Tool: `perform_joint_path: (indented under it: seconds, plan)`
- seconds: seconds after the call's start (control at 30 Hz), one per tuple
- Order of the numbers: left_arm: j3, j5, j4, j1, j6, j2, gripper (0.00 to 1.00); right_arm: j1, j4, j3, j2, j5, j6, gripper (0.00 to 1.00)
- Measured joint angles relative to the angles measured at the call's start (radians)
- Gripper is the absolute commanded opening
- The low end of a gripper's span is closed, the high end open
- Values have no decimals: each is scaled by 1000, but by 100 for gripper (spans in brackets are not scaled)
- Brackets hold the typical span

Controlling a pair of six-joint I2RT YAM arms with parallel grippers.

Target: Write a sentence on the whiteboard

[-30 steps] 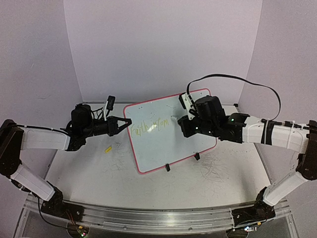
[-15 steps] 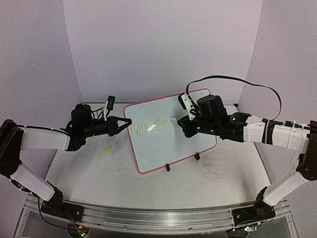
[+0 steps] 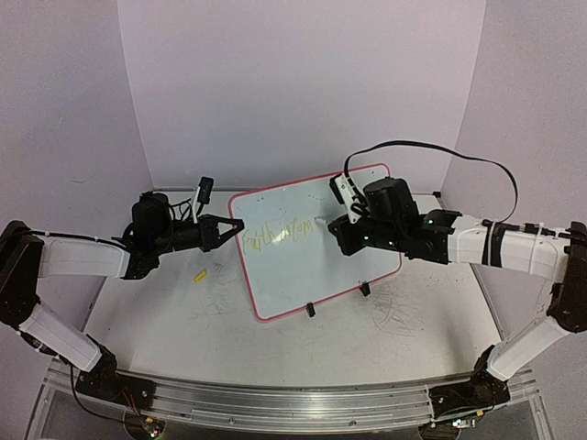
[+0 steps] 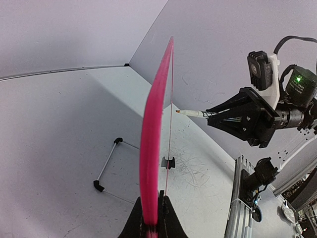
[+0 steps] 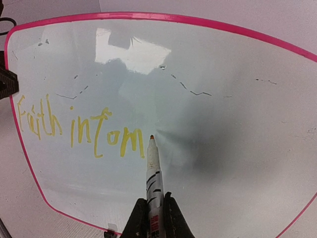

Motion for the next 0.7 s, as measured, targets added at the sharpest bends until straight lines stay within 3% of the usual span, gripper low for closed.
perform_joint_path:
  seconds: [0.7]
  plan:
    - [0,-4,-2,0,0,0,0,0,2,5,38,11,8,0]
